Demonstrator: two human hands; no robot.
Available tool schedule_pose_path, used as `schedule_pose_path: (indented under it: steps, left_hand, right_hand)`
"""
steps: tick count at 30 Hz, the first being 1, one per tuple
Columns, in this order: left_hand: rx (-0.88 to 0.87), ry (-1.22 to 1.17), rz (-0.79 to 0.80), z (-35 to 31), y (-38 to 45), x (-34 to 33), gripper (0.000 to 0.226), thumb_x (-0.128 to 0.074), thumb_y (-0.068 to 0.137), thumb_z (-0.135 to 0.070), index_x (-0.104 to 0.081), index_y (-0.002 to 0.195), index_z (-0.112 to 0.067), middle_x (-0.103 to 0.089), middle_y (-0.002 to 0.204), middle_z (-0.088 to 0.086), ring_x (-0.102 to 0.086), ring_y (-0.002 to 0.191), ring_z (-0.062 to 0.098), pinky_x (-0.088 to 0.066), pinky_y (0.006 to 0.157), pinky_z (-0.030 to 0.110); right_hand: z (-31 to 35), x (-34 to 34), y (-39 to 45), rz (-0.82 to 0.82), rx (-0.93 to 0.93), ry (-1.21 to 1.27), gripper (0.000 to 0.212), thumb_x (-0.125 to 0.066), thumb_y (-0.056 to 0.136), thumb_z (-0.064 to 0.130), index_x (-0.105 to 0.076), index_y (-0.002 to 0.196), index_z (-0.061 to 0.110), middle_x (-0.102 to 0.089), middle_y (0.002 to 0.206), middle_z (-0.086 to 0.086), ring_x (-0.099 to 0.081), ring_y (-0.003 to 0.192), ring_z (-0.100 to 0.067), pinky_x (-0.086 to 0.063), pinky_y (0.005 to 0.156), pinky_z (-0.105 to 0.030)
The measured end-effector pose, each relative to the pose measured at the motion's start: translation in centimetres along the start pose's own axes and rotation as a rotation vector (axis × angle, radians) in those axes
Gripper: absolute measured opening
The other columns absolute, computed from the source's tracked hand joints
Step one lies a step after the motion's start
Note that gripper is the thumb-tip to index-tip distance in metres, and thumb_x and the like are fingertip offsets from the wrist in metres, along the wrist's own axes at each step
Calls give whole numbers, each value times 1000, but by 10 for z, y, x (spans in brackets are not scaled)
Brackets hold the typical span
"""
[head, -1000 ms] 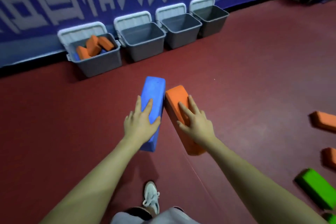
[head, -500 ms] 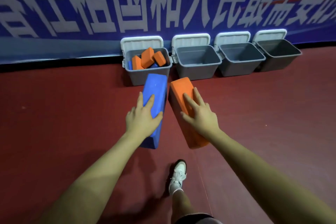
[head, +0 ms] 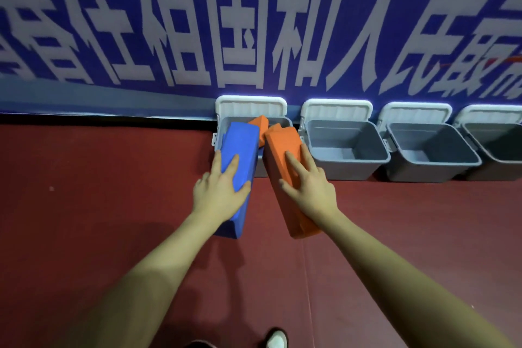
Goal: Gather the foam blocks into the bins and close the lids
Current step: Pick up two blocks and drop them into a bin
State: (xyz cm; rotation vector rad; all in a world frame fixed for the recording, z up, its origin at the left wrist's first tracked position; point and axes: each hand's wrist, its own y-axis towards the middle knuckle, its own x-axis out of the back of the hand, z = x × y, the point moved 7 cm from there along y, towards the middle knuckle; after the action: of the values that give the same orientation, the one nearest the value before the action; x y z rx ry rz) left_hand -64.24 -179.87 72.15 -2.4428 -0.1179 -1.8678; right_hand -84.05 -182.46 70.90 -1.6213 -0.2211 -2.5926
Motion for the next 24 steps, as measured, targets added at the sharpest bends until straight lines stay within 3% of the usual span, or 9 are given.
schedule_pose_path:
  steps: [9,21,24]
  left_hand:
    - [56,-20,2,34,170,-10,67,-45,93,-51,-18,151,-34,-1,161,5,-47,125,34,-38,98,37]
    - [24,53,140,122,457,-21,66,-42,95,-51,-16,152,-32,0,161,7,-50,118,34,-39,96,36]
    - [38,75,172,129,488,-29,66,-41,95,-52,-15,152,-33,0,161,7,-51,117,33,-40,95,35]
  right_hand:
    - [-4,-40,179,54,59,-47,64,-53,91,50,-26,148,41,-3,161,8,-39,130,-33,-49,77,-40]
    - [24,-112,448,115,-71,-42,66,-52,92,49,-23,150,39,-4,161,6,-36,135,-32,-51,87,-45]
    - [19,-120,474,128,-92,-42,66,-52,92,51,-22,150,39,-4,161,6,-38,134,-31,-50,86,-43]
